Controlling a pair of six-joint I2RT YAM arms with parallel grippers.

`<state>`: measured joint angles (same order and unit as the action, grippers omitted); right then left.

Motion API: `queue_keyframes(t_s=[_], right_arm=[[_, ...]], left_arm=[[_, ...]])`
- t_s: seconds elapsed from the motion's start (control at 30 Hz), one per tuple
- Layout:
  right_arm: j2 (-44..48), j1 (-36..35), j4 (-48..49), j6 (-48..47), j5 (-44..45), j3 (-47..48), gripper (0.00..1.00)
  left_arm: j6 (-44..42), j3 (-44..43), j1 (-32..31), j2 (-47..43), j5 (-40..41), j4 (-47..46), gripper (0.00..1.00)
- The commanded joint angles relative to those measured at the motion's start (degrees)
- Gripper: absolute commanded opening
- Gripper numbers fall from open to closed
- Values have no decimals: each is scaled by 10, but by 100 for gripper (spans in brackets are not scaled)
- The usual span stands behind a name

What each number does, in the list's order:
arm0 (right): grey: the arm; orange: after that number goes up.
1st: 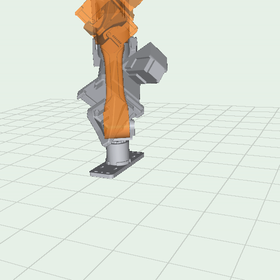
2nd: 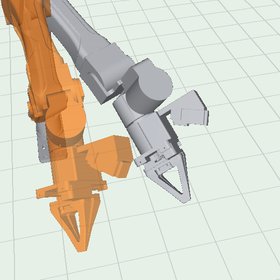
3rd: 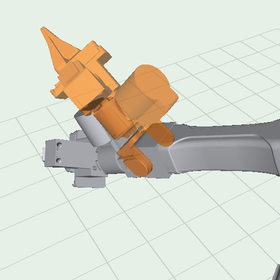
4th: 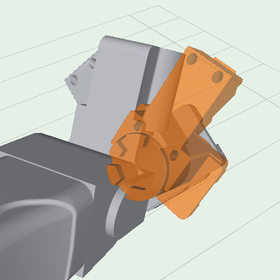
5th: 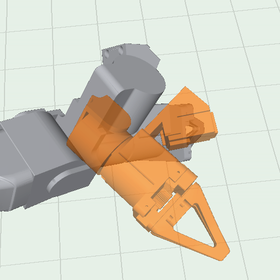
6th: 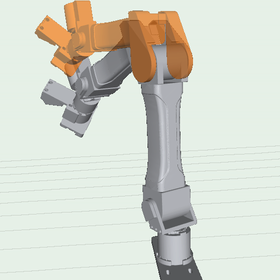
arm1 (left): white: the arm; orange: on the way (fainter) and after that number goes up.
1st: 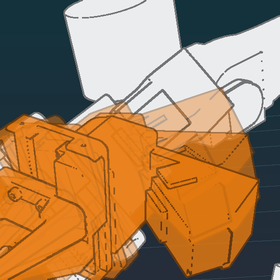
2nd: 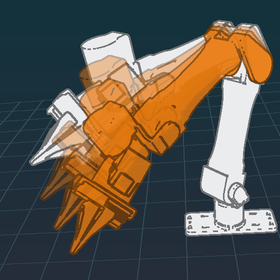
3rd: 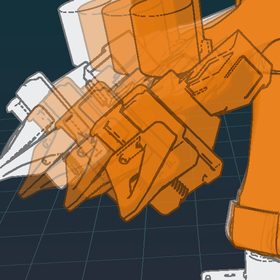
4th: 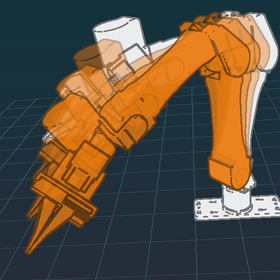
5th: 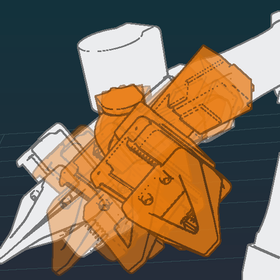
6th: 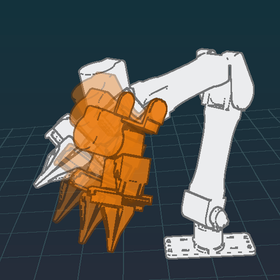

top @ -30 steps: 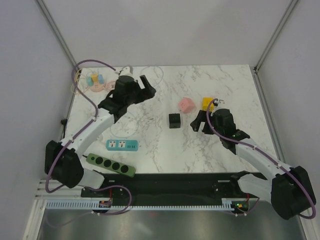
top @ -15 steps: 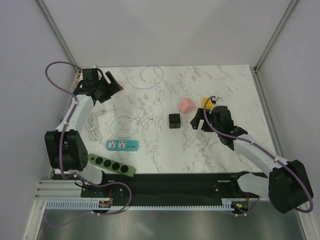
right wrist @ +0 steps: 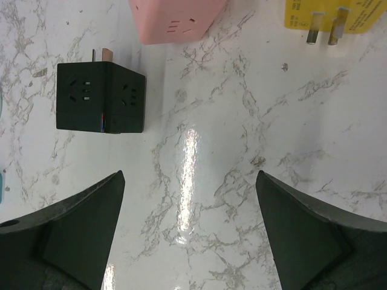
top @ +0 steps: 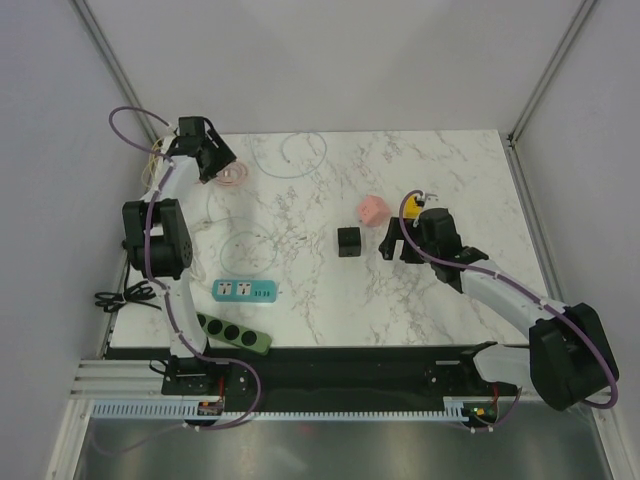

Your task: Pull the plug off the socket

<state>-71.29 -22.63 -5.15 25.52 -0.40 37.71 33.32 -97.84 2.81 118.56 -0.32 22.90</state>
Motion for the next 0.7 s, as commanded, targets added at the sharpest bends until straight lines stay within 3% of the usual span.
queue_keyframes(t_s=[0.0, 0.1, 0.2, 0.37, 0.67], right_arm=[[-6, 2, 22, -11, 1, 13, 98], [-12, 1, 28, -13, 1, 10, 98], [-14, 3, 34, -13, 17, 9, 98], [-23, 3, 37, -13, 15, 10, 98], [-25, 6, 38, -16, 14, 10, 98]], left_arm=[[22, -68, 0, 47, 54, -16, 75], [38, -88, 0, 73, 65, -14, 87], [53, -96, 1, 89, 79, -13, 92], [62, -121, 0, 121, 81, -4, 92], [59, -162, 2, 176, 36, 6, 83]])
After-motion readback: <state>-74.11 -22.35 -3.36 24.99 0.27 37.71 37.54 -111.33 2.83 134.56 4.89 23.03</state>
